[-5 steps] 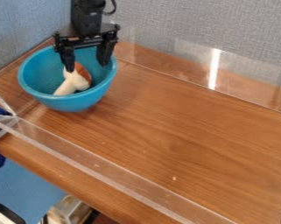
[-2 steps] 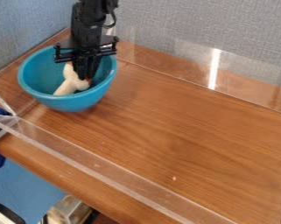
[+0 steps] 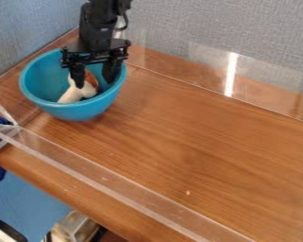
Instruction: Put the mushroom in the blue bowl
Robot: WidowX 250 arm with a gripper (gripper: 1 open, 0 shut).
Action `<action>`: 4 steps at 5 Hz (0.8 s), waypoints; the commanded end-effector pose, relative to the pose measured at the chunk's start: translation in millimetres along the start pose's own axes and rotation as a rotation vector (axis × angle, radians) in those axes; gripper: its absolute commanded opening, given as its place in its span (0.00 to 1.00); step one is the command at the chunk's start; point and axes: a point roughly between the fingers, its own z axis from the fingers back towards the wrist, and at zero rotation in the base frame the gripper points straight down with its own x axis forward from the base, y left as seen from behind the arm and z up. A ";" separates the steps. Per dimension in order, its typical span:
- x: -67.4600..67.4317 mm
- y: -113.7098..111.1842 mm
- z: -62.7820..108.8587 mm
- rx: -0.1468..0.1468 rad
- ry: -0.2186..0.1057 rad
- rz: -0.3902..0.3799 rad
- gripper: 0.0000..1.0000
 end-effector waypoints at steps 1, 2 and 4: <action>3.9 -3.5 11.6 -0.027 -0.035 0.002 0.00; 3.5 -3.4 10.4 -0.023 -0.035 0.005 0.00; 3.1 -2.7 13.0 -0.013 -0.042 0.003 1.00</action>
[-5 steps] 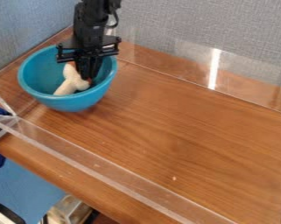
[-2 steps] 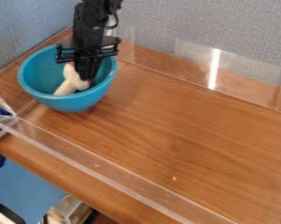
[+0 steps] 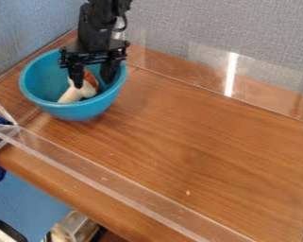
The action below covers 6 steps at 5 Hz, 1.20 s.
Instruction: Put the mushroom in the blue bowl
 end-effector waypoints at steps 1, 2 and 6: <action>3.4 -3.3 10.7 -0.025 -0.030 0.002 0.00; 3.0 -3.3 9.4 -0.021 -0.030 0.005 0.00; 3.2 -2.1 9.8 -0.005 -0.028 0.015 1.00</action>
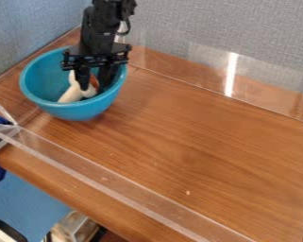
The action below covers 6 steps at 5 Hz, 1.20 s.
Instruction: Put the mushroom in the blue bowl
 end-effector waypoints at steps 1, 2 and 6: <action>5.7 -1.6 15.3 -0.025 -0.029 0.009 1.00; 5.6 -2.0 10.6 -0.020 -0.024 0.015 0.00; 6.0 0.1 9.5 -0.005 -0.009 0.035 1.00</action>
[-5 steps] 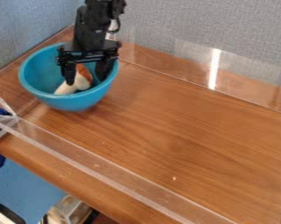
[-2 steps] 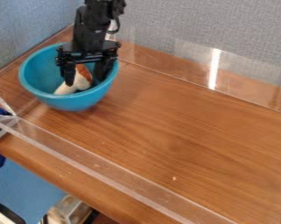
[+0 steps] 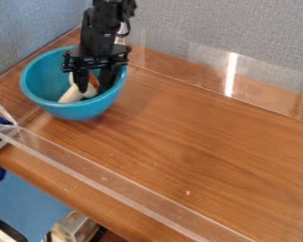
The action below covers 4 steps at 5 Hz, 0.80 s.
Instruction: Put the mushroom in the blue bowl
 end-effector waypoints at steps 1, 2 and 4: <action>8.7 -0.6 14.1 -0.025 -0.025 0.020 1.00; 9.0 -1.0 10.4 -0.022 -0.020 0.026 0.00; 8.9 0.3 10.4 -0.016 -0.010 0.037 1.00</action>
